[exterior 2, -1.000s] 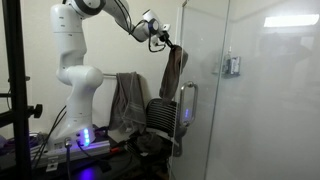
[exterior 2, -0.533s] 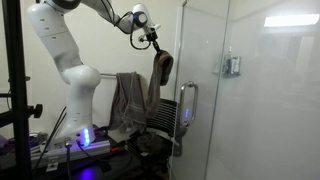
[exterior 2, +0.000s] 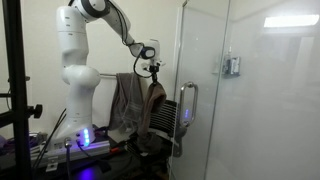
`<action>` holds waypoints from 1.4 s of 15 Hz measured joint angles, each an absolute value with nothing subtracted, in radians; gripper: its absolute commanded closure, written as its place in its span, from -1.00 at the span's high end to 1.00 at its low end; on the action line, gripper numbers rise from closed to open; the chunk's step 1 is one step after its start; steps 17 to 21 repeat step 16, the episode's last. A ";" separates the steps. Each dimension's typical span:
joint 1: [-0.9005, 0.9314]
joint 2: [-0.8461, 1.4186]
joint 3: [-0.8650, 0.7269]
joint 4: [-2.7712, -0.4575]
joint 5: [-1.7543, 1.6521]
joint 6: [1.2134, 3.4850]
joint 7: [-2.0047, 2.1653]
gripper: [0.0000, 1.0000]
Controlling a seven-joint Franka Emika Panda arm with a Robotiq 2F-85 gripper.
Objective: Move the gray towel from the backrest of the black chair to the seat of the chair
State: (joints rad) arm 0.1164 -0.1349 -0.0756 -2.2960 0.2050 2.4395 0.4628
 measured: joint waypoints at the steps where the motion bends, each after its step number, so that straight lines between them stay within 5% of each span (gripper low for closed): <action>1: 0.116 -0.074 -0.067 -2.294 0.251 2.489 0.432 -0.95; 3: 0.117 0.059 -0.044 -2.267 0.363 2.569 0.357 -0.95; 4: 0.116 0.126 -0.031 -2.240 0.414 2.603 0.327 -0.31; 7: 0.114 0.322 0.002 -2.118 0.453 2.643 0.323 -0.05; 14: 0.109 0.551 -0.007 -1.868 0.387 2.643 0.448 0.94; 21: 0.117 0.578 -0.024 -1.828 0.349 2.643 0.502 1.00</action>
